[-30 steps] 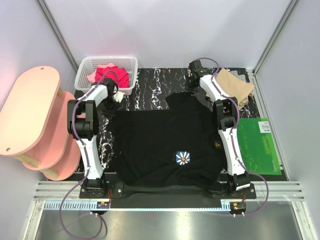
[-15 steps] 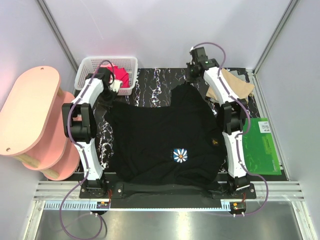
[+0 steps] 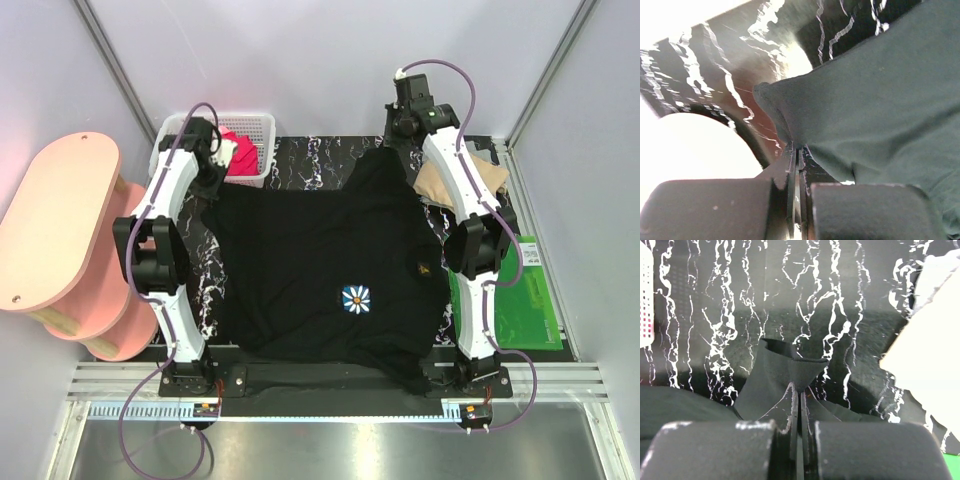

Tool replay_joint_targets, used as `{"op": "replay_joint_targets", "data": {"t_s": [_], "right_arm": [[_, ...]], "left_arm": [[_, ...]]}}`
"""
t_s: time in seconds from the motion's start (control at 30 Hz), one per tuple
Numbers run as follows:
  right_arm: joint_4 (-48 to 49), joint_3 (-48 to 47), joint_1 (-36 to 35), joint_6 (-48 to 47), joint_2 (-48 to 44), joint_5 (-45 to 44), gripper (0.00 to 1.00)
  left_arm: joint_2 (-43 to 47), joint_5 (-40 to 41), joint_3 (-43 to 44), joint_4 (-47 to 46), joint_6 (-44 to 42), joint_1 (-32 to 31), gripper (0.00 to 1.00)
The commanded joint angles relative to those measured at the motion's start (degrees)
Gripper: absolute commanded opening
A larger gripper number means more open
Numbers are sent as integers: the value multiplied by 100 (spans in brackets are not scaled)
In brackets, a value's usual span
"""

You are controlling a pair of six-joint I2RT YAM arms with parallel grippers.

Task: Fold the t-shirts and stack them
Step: Fold the flattened tshirt in 1/3 of the way

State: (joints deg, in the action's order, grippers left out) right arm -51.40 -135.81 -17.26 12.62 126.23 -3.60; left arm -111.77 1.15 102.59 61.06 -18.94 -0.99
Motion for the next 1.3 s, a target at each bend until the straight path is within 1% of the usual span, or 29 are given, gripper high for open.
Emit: {"op": "replay_joint_targets", "data": {"t_s": [0.0, 0.13, 0.17, 0.23, 0.27, 0.33, 0.37, 0.43, 0.47, 0.53, 0.57, 0.63, 0.67, 0.77, 0.83, 0.87, 0.9, 1.0, 1.07, 1.17, 1.2, 1.23, 1.27], "right_arm": [[-81, -482, -15, -76, -397, -388, 0], [-64, -43, -23, 21, -1082, -204, 0], [-46, 149, -32, 56, -1423, -133, 0], [50, 387, -32, 109, -1811, 25, 0], [86, 571, -32, 187, -2178, 69, 0], [95, 713, -41, 267, -2567, 227, 0], [86, 827, -41, 319, -2969, 263, 0], [86, 1011, -50, 381, -3384, 342, 0], [77, 1073, -58, 373, -3813, 516, 0], [33, 1179, -59, 408, -4254, 728, 0], [7, 1284, -59, 434, -4700, 824, 0], [-2, 1399, -59, 487, -5185, 1149, 0], [-45, 1495, -59, 539, -5649, 1229, 0], [-361, 1426, -59, 627, -6354, 1344, 0], [-781, 1146, -59, 706, -6549, 1396, 0], [-889, 1083, -59, 733, -6681, 1423, 0], [-959, 1031, -59, 768, -6743, 1484, 0], [-1144, 890, -59, 873, -6945, 1476, 0], [-1285, 644, -59, 900, -6902, 1441, 0], [-1417, 362, -59, 874, -6683, 1222, 0], [-1408, 362, -50, 839, -6612, 942, 0], [-1391, 423, -58, 777, -6473, 757, 0], [-1356, 484, -59, 733, -6384, 598, 0]], "left_arm": [[189, 220, 780, -7, 75, 73, 0], [865, 18, 745, -24, 48, 73, 0], [1198, -26, 745, -32, 48, 73, 0], [1551, -219, 745, -41, 48, 73, 0], [1901, -281, 719, -41, 48, 73, 0], [2263, -457, 535, -24, 22, 73, 0], [2630, -501, 456, -15, 22, 73, 0], [3010, -589, 236, 64, -40, 73, 0], [3403, -615, 105, 82, -74, 73, 0], [3844, -651, -10, 91, -215, 73, 0], [4273, -660, -54, 99, -268, 73, 0], [4732, -721, -98, 126, -426, 73, 0], [5213, -747, -142, 134, -461, 73, 0], [6031, -809, -151, 178, -541, 73, 0], [6271, -800, -20, 388, -523, 73, 0], [6403, -818, 224, 520, -514, 73, 0], [6439, -809, 357, 756, -506, 73, 0], [6553, -704, 815, 1047, -523, 73, 0], [6527, -529, 964, 1092, -523, 73, 0], [6396, -449, 861, 1049, -541, 73, 0], [6352, -466, 738, 988, -549, 73, 0], [6308, -440, 563, 891, -541, 73, 0], [6307, -353, 13, 560, -541, 73, 0]]}}
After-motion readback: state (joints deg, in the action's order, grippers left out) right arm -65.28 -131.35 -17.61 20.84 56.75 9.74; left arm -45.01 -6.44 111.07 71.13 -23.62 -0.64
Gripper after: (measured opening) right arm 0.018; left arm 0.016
